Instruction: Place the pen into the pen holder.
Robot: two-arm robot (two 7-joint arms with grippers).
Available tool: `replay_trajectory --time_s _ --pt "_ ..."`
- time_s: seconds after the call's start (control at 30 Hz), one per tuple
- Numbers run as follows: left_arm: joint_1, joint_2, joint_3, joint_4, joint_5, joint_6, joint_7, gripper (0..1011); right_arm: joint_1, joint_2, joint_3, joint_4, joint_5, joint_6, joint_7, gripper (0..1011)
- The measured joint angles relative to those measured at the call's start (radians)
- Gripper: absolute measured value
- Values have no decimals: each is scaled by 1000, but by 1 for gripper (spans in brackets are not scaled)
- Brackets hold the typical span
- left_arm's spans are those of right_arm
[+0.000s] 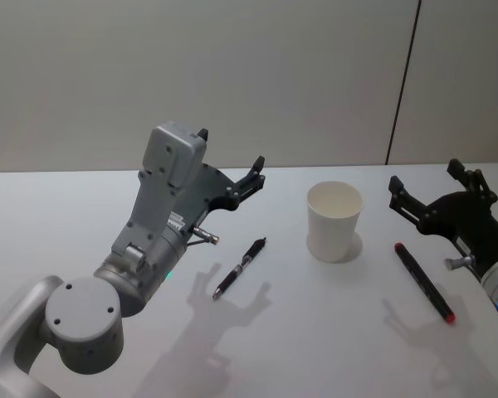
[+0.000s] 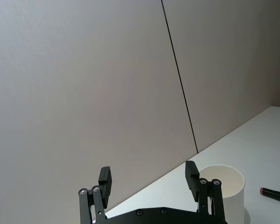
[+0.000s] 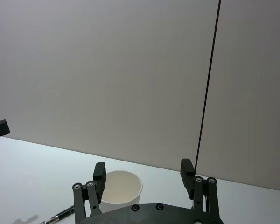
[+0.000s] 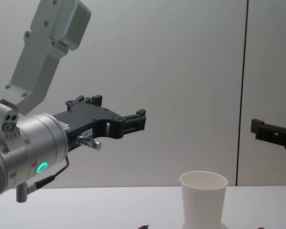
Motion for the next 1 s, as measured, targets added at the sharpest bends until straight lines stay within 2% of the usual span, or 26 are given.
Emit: replay_trajectory --time_s 1.0 --pt "0 0 0 0 0 0 0 1004 0 0 0 0 0 0 0 1001"
